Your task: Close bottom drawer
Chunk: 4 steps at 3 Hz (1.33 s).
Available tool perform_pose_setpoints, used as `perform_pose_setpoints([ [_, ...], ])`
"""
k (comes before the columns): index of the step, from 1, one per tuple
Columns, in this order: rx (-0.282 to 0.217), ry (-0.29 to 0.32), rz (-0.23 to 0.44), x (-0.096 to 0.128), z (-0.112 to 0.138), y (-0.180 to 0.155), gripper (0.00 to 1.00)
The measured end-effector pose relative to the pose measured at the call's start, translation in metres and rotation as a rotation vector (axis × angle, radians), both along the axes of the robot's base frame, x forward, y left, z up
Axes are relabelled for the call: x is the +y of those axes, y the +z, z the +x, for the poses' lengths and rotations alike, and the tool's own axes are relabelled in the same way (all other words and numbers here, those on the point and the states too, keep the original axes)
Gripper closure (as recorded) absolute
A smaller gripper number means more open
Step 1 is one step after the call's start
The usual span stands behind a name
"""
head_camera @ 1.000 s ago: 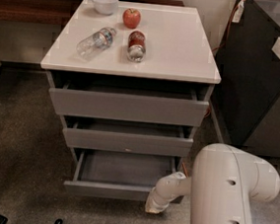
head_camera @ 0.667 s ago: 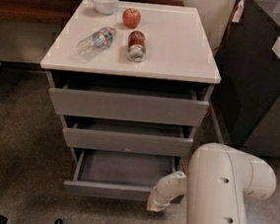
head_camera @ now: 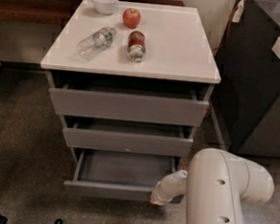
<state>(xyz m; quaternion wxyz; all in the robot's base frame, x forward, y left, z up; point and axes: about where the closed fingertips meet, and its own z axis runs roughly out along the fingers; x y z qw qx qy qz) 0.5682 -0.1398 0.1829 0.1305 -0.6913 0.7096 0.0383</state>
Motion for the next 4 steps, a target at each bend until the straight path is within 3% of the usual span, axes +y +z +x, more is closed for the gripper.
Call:
perform_pose_setpoints([
  [2,-0.07,-0.013,0.012,-0.006,0.037,-0.008,1.0],
  [4,-0.107,0.013,0.013,0.0,0.071,-0.008,1.0],
])
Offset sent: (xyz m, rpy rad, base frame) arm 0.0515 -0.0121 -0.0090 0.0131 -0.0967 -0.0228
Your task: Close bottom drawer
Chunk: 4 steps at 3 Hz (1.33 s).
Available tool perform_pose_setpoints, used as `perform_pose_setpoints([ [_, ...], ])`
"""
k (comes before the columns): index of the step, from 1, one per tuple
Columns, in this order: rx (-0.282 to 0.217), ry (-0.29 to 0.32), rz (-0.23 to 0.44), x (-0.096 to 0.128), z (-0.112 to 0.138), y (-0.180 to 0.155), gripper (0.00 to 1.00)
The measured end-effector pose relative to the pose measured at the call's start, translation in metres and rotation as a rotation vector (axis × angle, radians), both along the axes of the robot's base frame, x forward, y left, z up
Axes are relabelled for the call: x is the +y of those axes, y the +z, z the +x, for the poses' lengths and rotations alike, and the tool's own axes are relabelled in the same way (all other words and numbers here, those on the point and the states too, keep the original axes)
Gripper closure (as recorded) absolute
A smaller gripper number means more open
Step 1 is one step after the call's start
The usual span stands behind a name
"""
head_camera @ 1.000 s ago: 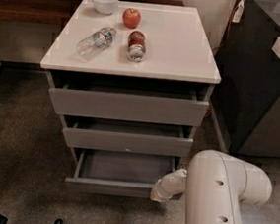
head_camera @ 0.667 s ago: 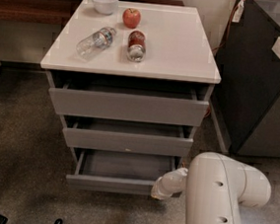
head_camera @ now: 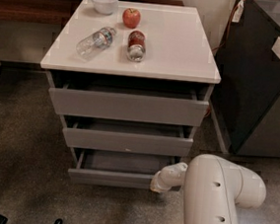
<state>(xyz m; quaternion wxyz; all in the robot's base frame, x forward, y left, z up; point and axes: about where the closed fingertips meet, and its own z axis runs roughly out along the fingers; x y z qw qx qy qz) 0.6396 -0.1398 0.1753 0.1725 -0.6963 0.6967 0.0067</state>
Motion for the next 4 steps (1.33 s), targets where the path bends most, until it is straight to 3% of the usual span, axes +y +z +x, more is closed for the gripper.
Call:
perform_pose_setpoints([
  [4,-0.076,0.035,-0.032,0.006,0.067,-0.001,1.0],
])
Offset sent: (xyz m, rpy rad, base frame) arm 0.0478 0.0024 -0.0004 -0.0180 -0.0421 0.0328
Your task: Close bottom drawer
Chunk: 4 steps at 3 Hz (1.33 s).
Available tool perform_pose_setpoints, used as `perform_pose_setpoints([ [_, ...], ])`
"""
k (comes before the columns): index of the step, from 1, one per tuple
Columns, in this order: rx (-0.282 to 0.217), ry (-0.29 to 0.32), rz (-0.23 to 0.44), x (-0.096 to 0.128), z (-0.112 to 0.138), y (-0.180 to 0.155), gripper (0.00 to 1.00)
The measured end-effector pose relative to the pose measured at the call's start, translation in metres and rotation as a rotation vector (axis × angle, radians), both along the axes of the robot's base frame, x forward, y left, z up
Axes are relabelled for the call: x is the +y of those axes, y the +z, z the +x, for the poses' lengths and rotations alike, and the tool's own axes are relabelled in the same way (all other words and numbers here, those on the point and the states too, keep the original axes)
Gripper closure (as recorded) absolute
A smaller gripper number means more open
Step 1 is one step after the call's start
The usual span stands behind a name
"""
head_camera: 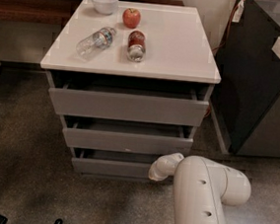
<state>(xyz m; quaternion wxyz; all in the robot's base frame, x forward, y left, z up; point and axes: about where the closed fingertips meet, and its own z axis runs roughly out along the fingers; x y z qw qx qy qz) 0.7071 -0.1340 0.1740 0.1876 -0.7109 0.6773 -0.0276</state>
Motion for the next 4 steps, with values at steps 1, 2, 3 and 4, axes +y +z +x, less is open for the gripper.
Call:
perform_pose_setpoints([
  [1,-0.015,0.003,-0.008,-0.0001,0.0106,0.0023,1.0],
  [2,-0.018,0.003,-0.009,-0.0001,0.0121,0.0029,1.0],
  [3,-0.025,0.007,-0.01,0.001,0.0153,0.0046,1.0],
  [4,-0.036,0.012,-0.012,0.0023,0.0197,0.0071,1.0],
])
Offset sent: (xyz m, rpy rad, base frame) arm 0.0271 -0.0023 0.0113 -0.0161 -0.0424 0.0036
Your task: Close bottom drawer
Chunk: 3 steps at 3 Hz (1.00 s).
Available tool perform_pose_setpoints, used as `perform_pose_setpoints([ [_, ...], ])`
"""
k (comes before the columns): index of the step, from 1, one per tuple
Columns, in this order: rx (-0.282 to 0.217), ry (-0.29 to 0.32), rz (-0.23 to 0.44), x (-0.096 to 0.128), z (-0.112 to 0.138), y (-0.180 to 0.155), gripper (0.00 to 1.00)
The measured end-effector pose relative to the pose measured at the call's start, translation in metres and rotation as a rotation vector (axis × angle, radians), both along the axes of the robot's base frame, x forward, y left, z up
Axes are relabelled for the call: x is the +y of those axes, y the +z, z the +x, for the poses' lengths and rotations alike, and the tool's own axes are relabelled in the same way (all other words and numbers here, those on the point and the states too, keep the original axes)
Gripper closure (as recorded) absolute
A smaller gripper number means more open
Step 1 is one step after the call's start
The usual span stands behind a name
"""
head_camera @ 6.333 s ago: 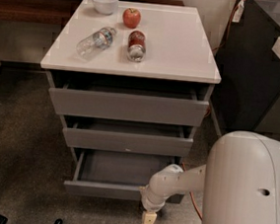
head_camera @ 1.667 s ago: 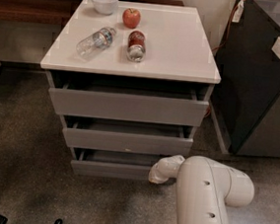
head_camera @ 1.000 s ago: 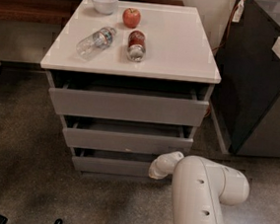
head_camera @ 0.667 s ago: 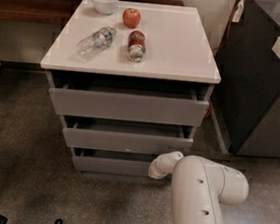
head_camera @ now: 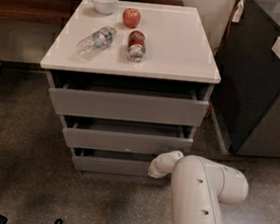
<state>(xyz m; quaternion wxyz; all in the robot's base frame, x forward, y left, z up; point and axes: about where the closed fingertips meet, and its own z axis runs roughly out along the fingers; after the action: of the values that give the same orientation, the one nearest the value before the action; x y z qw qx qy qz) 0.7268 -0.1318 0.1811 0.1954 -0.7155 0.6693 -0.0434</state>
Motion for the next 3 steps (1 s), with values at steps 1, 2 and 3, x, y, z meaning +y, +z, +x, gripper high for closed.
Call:
perform_pose_setpoints([
  [1,0.003,0.013,0.004,0.0047,-0.0007,0.0038,0.99],
  [2,0.02,0.022,0.016,0.0095,-0.0066,0.0058,0.68],
  [3,0.021,0.022,0.016,0.0099,-0.0075,0.0039,0.46],
])
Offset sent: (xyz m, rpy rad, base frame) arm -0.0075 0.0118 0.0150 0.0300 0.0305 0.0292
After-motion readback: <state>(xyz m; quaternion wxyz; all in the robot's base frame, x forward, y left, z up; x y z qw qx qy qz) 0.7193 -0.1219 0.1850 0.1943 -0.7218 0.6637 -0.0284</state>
